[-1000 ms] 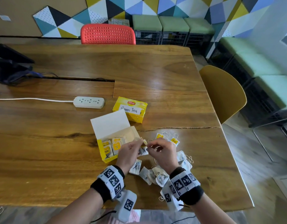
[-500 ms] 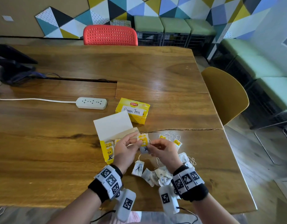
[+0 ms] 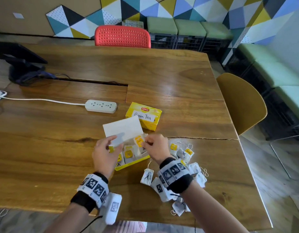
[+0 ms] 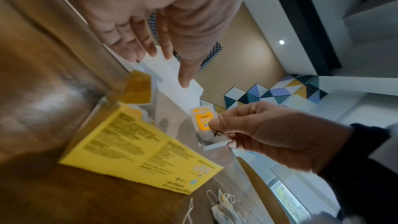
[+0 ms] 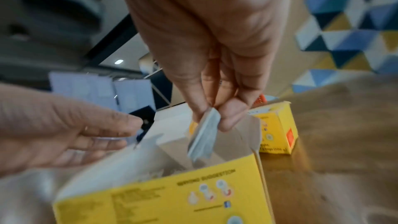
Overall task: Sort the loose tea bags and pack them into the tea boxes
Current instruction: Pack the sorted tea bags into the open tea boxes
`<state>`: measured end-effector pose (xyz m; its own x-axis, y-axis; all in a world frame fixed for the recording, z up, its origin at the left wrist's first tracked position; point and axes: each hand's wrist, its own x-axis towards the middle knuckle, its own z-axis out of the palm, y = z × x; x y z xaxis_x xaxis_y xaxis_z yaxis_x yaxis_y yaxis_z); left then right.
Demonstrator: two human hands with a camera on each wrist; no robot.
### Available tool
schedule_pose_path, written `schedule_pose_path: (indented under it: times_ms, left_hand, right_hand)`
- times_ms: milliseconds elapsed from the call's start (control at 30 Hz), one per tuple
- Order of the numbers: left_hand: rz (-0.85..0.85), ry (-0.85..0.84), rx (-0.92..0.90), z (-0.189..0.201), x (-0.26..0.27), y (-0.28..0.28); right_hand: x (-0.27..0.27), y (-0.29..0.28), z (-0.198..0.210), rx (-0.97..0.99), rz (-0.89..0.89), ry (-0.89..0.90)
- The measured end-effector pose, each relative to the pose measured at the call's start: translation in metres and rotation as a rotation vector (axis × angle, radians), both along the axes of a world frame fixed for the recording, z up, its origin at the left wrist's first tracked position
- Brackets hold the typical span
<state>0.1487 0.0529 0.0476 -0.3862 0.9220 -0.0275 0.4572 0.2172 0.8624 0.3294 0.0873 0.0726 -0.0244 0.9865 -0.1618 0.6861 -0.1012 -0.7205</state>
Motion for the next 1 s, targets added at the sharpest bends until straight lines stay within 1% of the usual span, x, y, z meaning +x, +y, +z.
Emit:
schedule_pose_path:
  times_ms: [33,100,167,300,467,600,667,700,800,833,933,1000]
  left_hand:
    - [0.030,0.043,-0.051,-0.005,-0.006,-0.001]
    - [0.036,0.077,-0.142,-0.015,-0.012,-0.004]
    - [0.019,0.069,-0.188,-0.025,-0.014,-0.007]
    - [0.006,0.040,-0.211,-0.039,-0.011,-0.010]
    - [-0.003,0.032,-0.249,-0.041,-0.011,-0.007]
    - [-0.010,0.016,-0.259,-0.041,-0.012,-0.007]
    - [-0.013,0.014,-0.254,-0.039,-0.012,-0.008]
    - [-0.015,0.011,-0.246,-0.040,-0.012,-0.009]
    - [-0.009,0.006,-0.212,-0.036,-0.012,-0.011]
    - [-0.008,0.001,-0.186,-0.034,-0.012,-0.012]
    - [0.005,-0.053,-0.119,-0.029,-0.012,-0.021]
    - [0.013,-0.124,-0.110,-0.032,-0.013,-0.029]
  right_hand:
    - [-0.009,0.004,-0.001,-0.021,0.057,-0.097]
    - [-0.023,0.011,-0.004,-0.080,0.176,-0.274]
    - [-0.031,0.015,-0.009,-0.097,0.221,-0.368]
    - [-0.038,0.020,-0.012,-0.088,0.252,-0.466]
    - [-0.044,0.022,-0.015,-0.081,0.339,-0.579]
    - [-0.046,0.023,-0.015,-0.081,0.401,-0.607]
    - [-0.045,0.023,-0.015,-0.075,0.446,-0.650]
    - [-0.044,0.022,-0.012,-0.065,0.466,-0.654]
    - [-0.035,0.017,0.001,0.002,0.440,-0.537]
    - [-0.028,0.014,0.007,0.029,0.408,-0.470]
    - [-0.002,0.001,0.014,0.114,0.226,-0.207]
    - [0.016,-0.012,0.009,0.096,0.162,-0.163]
